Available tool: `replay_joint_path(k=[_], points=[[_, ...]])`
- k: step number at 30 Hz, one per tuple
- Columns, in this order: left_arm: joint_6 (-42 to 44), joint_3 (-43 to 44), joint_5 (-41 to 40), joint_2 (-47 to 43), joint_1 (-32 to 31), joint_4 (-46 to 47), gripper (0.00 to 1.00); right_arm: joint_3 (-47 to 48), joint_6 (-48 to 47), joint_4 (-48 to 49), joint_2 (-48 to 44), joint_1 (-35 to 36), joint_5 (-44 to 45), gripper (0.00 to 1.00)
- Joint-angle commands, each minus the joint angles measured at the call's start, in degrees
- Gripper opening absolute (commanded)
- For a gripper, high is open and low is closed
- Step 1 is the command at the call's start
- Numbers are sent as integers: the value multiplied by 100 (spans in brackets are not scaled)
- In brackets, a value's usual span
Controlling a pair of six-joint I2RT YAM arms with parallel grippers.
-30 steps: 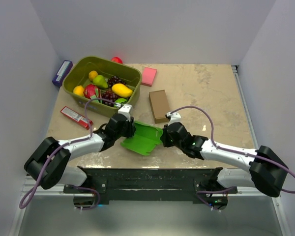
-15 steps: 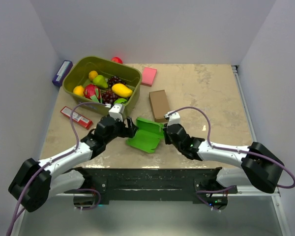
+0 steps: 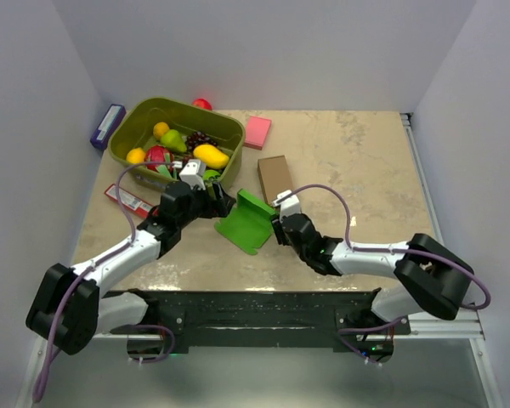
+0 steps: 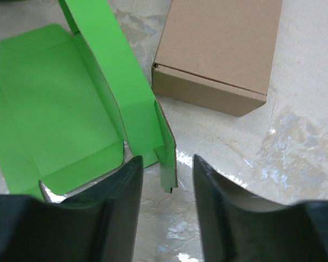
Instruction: Fold the paper box
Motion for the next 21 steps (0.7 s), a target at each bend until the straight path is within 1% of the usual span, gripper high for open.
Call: replay_joint_path(k=[1, 2, 6, 8, 9, 11, 12, 14, 15, 16, 17, 19, 21], points=[[174, 350, 448, 201, 37, 291, 85, 79, 113, 62, -409, 40, 271, 59], [200, 333, 484, 280, 37, 335, 85, 9, 201, -9, -506, 49, 262, 67], [332, 183, 607, 500, 37, 625, 84, -115, 754, -614, -1200, 49, 69, 72], [403, 279, 634, 701, 37, 651, 83, -71, 1298, -948, -1621, 49, 68, 73], [429, 376, 660, 763, 28, 669, 83, 68, 1779, -1402, -1728, 49, 69, 73], [464, 464, 721, 948, 28, 792, 82, 219, 2335, -1940, -1982, 40, -106, 73], [499, 586, 739, 1018, 28, 801, 82, 350, 2834, -2056, -2036, 49, -264, 73], [561, 728, 757, 1177, 28, 801, 82, 465, 3311, -2267, -2098, 49, -606, 72], [613, 824, 765, 1221, 28, 801, 81, 518, 3722, -2260, -2098, 49, -713, 72], [614, 860, 765, 1282, 28, 810, 81, 501, 3805, -2164, -2081, 49, -853, 72], [622, 886, 783, 1309, 28, 819, 81, 474, 3875, -1780, -1985, 40, -1228, 70], [623, 886, 748, 1397, 28, 854, 81, 500, 4051, -1654, -1800, 49, -1425, 68], [623, 886, 731, 1502, 28, 898, 81, 570, 4043, -1644, -1468, 40, -1461, 61]])
